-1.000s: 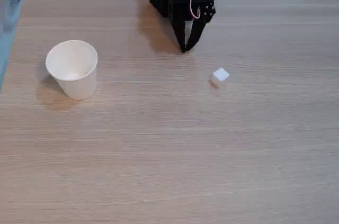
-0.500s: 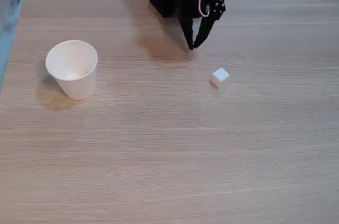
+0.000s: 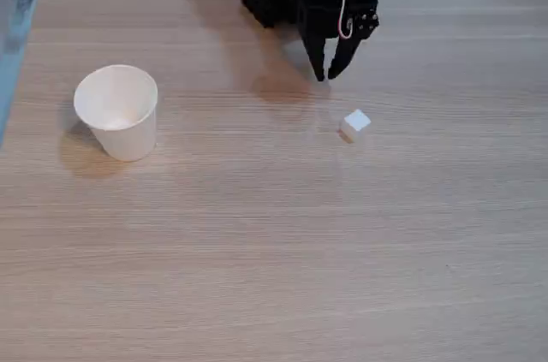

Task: Grasp a block and put it in the bin.

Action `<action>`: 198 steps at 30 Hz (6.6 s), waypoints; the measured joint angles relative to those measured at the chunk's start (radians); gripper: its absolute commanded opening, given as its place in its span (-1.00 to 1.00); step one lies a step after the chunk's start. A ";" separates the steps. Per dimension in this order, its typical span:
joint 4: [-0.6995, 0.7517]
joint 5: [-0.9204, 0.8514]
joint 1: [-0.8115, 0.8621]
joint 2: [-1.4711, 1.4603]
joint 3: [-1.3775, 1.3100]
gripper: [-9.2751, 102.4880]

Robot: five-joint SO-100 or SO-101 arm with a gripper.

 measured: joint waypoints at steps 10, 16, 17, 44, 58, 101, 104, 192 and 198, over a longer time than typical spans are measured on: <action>0.043 -0.035 -0.014 -0.046 -0.074 -0.50; 0.083 -0.040 -0.060 -0.058 -0.092 -0.47; 0.091 -0.044 -0.060 -0.064 -0.094 -0.47; 0.012 -0.121 -0.144 -0.302 -0.227 -0.41; -0.112 -0.187 -0.094 -0.454 -0.281 -0.42; -0.199 -0.256 -0.032 -0.640 -0.405 -0.42; -0.199 -0.256 -0.029 -0.650 -0.417 -0.42; -0.265 -0.400 1.072 -0.365 -0.566 -0.73; -0.322 -0.396 1.046 -0.365 -0.538 -0.73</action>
